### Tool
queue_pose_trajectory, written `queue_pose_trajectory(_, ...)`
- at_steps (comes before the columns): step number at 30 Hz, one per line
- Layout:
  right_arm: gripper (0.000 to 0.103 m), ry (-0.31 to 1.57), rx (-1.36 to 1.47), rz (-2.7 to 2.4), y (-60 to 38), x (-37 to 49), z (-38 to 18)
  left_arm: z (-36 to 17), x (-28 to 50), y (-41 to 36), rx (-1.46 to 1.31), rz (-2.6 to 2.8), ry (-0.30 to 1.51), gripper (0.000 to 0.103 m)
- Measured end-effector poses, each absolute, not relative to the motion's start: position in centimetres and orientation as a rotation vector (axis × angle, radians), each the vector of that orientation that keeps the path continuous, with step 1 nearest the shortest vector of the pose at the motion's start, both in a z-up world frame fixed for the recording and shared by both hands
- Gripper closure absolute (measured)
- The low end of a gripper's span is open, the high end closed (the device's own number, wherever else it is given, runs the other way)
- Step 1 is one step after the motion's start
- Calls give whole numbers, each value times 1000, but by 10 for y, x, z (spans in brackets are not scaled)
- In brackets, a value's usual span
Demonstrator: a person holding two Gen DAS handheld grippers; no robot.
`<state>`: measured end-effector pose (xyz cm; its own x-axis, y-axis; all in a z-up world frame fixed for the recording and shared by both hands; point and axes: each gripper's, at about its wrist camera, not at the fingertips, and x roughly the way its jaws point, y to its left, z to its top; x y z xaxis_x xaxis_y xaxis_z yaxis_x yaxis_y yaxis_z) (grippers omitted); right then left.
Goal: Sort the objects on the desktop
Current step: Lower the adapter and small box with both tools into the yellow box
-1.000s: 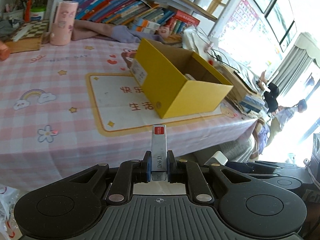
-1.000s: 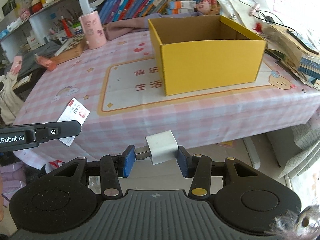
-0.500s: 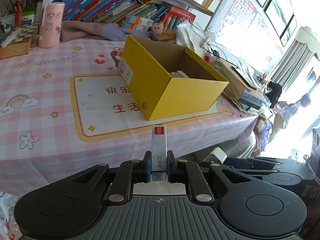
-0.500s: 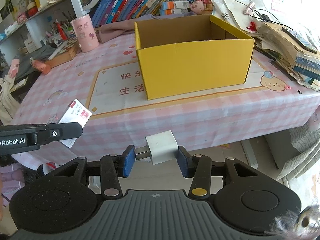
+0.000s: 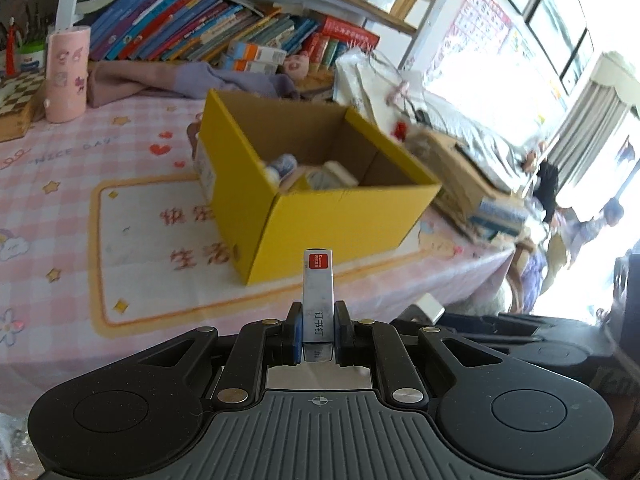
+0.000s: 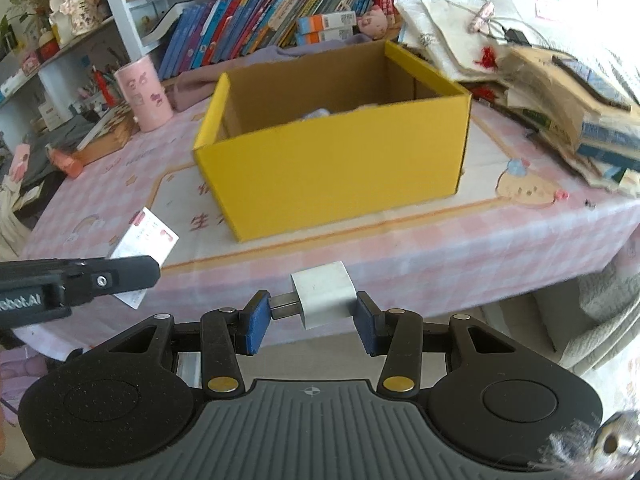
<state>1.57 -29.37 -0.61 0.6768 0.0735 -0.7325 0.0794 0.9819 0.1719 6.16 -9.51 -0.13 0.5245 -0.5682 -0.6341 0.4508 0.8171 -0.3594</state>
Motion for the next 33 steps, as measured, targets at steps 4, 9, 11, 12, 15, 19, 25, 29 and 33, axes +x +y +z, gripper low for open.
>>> queue_pose_trajectory(4,61,782,161,22,-309,29,5,13,70,-114,-184,-598,765,90)
queue_pose_trajectory(9,61,686,98,75,-328,53,27,31,88,-132,-221,-559,692,90)
queue_pose_trajectory(11,61,644,86,94,-336,65,37,37,95,-139,-222,-546,664,90)
queue_pose_trajectory(12,61,626,83,102,-339,70,40,39,100,-143,-219,-537,650,90)
queue_pose_trajectory(15,61,574,71,120,-350,88,48,41,112,-154,-204,-507,625,90)
queue_pose_trajectory(19,61,569,62,145,-362,115,46,37,131,-168,-192,-460,626,90)
queue_pose_trajectory(25,61,615,27,179,-371,148,31,20,154,-187,-120,-404,652,90)
queue_pose_trajectory(29,61,667,22,192,-376,165,18,9,163,-193,-83,-373,688,90)
queue_pose_trajectory(33,61,716,34,201,-381,177,5,-2,168,-200,-46,-356,726,90)
